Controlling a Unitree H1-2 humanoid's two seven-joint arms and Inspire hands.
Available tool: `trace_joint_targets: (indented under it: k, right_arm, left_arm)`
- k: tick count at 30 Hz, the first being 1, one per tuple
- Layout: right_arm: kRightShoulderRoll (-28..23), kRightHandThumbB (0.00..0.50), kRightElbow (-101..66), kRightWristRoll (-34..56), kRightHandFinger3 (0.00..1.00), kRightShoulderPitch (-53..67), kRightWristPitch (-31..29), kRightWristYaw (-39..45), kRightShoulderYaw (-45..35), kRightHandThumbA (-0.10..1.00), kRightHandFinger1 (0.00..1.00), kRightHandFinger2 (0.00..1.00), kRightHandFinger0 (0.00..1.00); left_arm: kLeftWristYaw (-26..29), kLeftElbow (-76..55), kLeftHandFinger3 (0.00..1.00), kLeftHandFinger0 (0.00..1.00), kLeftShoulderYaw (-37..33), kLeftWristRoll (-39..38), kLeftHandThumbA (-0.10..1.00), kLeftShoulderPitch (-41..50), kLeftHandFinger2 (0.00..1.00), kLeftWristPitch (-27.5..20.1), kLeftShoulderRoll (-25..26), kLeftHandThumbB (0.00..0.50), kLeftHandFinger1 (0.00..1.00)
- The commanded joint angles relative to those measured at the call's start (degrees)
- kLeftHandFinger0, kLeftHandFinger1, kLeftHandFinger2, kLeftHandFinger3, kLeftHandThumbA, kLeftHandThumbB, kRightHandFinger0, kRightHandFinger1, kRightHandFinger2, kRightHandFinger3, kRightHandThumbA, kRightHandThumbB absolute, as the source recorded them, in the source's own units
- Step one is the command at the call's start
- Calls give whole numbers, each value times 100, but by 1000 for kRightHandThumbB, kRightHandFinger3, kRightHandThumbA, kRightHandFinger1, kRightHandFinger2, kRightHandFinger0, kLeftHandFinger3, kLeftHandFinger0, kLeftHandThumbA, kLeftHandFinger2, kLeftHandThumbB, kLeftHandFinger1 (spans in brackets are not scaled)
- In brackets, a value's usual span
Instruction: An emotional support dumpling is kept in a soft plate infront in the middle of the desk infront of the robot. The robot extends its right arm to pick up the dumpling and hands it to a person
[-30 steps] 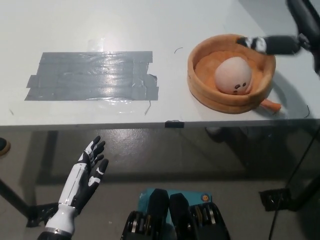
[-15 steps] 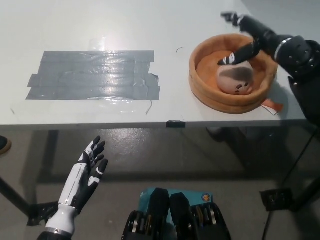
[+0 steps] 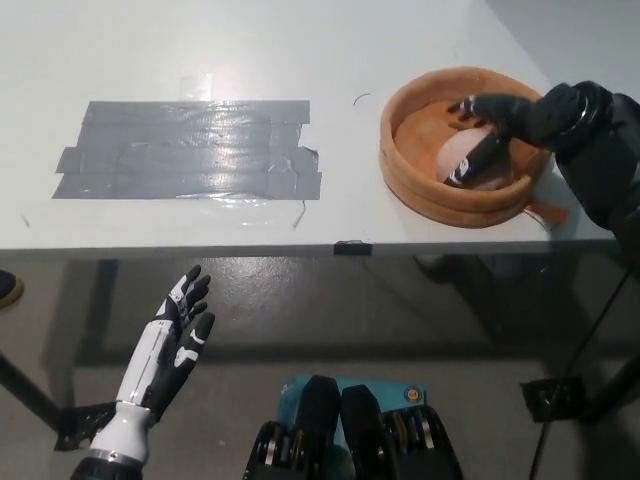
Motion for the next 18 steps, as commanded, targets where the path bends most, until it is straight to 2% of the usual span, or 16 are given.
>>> trace_joint_targets:
  k: [1,3,5,6,7,10,13,14,15,16,17,18]
  right_arm:
    - [-144,467,46,-231,1000,-552,-420,557,127,1000,1000,1000,1000]
    - [-157,487,66,-233,1000,-580,-521,730,146,1000,1000,1000,1000]
    - [-172,467,112,-249,1000,-623,-673,1003,195,1000,1000,1000,1000]
    - [-153,495,176,-291,1000,-677,-627,1186,250,1000,1000,1000,1000]
    - [-131,500,233,-337,1000,-730,-532,1342,298,1000,1000,1000,1000]
    - [-83,500,329,-601,1000,-871,-312,1523,552,1000,1000,1000,1000]
    - [-60,477,368,-747,1000,-909,-407,1643,741,974,1000,1000,1000]
    - [-5,395,436,-746,1000,-914,-224,1518,736,746,1000,1000,1000]
    - [33,406,475,-715,1000,-907,-30,1380,689,506,1000,1000,1000]
    - [93,303,484,-755,1000,-849,208,971,666,185,746,824,769]
    - [46,295,285,-936,849,-692,-33,421,759,-88,278,471,140]
    - [33,221,197,-1063,925,-608,-46,105,816,-98,253,423,105]
  left_arm:
    - [-63,-187,1000,1000,50,-27,854,-147,1000,-188,106,338,1000]
    - [-63,-200,1000,1000,44,-8,859,-150,1000,-149,108,341,1000]
    - [-68,-183,1000,1000,46,-31,856,-151,1000,-155,104,338,1000]
    - [-59,-175,1000,1000,46,-19,856,-152,1000,-182,103,335,1000]
    - [-54,-173,1000,1000,46,-13,855,-151,1000,-195,101,333,1000]
    - [-48,-159,1000,1000,58,-24,856,-202,1000,-199,101,331,1000]
    - [-68,-147,1000,1000,50,-37,854,-209,1000,-212,110,323,1000]
    - [-65,-156,1000,1000,51,-28,855,-206,1000,-184,112,325,1000]
    - [-72,-158,1000,1000,48,-39,855,-200,1000,-174,109,325,1000]
    - [-83,-170,1000,1000,43,-55,854,-181,1000,-162,106,325,1000]
    - [-86,-178,1000,1000,50,-93,841,-170,1000,-136,89,328,1000]
    - [-66,-175,1000,1000,48,-51,845,-173,1000,-164,92,322,1000]
